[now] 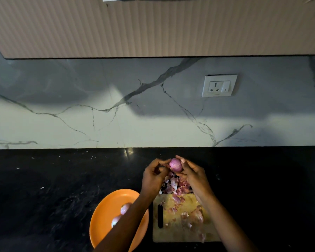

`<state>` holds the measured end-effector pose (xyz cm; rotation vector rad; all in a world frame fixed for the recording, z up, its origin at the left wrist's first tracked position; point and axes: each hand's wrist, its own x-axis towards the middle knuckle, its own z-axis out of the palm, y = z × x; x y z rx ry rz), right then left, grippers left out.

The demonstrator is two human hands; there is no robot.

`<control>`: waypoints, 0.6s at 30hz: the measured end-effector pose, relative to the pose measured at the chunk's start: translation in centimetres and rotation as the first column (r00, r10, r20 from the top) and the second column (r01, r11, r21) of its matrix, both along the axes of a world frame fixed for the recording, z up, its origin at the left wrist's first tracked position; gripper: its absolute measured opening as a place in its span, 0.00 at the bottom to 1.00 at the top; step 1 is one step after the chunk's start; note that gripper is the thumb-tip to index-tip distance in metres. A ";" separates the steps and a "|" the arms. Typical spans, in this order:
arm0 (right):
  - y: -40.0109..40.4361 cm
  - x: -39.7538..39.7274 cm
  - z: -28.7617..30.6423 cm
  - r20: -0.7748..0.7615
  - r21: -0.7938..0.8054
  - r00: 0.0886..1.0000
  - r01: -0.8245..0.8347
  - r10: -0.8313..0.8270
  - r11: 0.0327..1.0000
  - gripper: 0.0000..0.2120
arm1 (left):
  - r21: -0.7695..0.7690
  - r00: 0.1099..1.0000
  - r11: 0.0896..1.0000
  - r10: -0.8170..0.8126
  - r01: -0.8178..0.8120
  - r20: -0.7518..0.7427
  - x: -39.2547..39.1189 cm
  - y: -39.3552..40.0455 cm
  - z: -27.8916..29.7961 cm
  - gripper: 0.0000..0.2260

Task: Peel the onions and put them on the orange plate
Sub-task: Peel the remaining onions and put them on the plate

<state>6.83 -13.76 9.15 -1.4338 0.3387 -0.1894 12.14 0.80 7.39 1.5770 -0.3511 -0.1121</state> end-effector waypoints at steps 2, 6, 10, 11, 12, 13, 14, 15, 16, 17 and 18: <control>0.1 0.0 0.0 -0.006 0.013 1.000 0.002 -0.002 1.000 0.14 | -0.004 1.000 1.000 -0.004 0.005 0.019 -0.2 0.0 0.0 0.10; 0.0 0.1 0.0 -0.026 0.102 1.000 -0.009 0.012 0.995 0.15 | 0.020 0.989 0.999 -0.047 0.045 0.138 -0.3 0.3 0.0 0.12; -0.2 0.1 0.1 -0.053 0.153 0.997 -0.049 0.058 0.987 0.15 | 0.172 0.953 0.981 -0.138 0.094 0.268 0.3 1.1 0.5 0.14; -0.2 0.1 0.1 -0.053 0.160 0.996 -0.059 0.068 0.985 0.15 | 0.207 0.946 0.974 -0.152 0.094 0.286 0.5 1.3 0.7 0.14; -0.3 0.1 0.1 -0.052 0.167 0.996 -0.063 0.073 0.984 0.15 | 0.234 0.939 0.968 -0.161 0.090 0.304 0.7 1.4 0.9 0.13; -0.3 0.1 0.1 -0.053 0.173 0.996 -0.064 0.075 0.983 0.15 | 0.249 0.933 0.965 -0.166 0.086 0.320 0.8 1.5 0.9 0.11; -0.3 0.2 0.1 -0.054 0.178 0.996 -0.062 0.073 0.982 0.15 | 0.252 0.929 0.964 -0.168 0.085 0.331 0.9 1.6 0.9 0.10; -0.2 0.3 0.2 -0.055 0.183 0.996 -0.060 0.071 0.981 0.15 | 0.247 0.929 0.965 -0.166 0.084 0.330 0.9 1.6 0.9 0.08; -0.3 0.3 0.2 -0.053 0.186 0.996 -0.058 0.069 0.981 0.15 | 0.233 0.938 0.969 -0.156 0.084 0.310 0.9 1.5 0.8 0.07; -0.3 0.3 0.2 -0.050 0.188 0.996 -0.058 0.068 0.980 0.15 | 0.206 0.955 0.975 -0.138 0.084 0.264 0.8 1.5 0.9 0.07; -0.4 0.3 0.2 -0.045 0.190 0.997 -0.058 0.068 0.980 0.15 | 0.168 0.973 0.982 -0.119 0.086 0.198 0.8 1.5 0.9 0.06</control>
